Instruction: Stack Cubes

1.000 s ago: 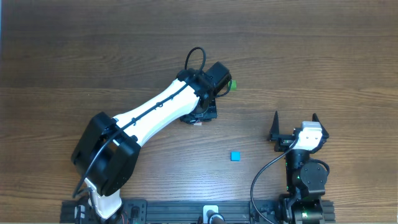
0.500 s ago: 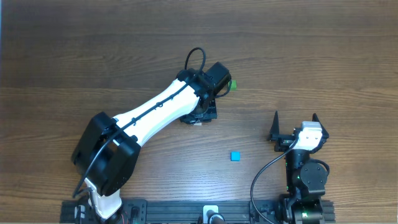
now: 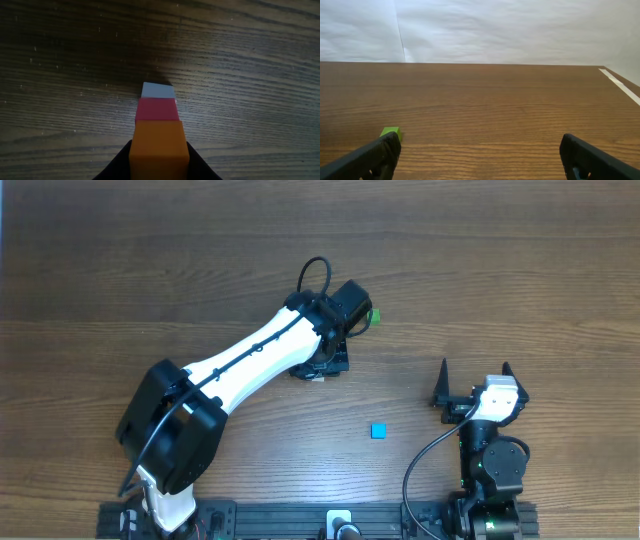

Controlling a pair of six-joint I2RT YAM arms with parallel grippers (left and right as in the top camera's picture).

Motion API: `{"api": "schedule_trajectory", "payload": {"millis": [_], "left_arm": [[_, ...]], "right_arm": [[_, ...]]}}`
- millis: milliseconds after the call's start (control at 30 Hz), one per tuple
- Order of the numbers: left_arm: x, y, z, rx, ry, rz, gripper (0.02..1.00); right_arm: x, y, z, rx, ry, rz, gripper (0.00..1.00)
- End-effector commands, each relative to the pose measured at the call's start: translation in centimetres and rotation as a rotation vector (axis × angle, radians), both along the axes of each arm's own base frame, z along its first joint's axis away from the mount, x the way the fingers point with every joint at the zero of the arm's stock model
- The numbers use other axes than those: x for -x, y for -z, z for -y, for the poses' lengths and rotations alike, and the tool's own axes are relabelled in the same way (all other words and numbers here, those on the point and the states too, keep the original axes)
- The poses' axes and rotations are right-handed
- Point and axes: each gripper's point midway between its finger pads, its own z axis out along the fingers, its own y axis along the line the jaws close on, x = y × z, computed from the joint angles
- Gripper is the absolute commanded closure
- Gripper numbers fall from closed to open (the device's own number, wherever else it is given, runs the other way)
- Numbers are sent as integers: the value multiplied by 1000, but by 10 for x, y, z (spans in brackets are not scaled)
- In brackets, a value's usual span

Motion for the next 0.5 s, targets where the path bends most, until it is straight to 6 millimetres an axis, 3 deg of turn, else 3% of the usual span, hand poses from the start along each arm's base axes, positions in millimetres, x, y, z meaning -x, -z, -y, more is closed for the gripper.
{"api": "schedule_trajectory", "payload": {"millis": [33,267,500], "left_arm": [[-3,3,0,-1,5,-9,965],[-3,3,0,-2,3,-10,965],[-3,4,0,-3,3,-11,906]], "right_arm": [[0,3,0,1,-2,-2,7],[0,3,0,1,-2,-2,7],[0,3,0,1,-2,-2,7]]}}
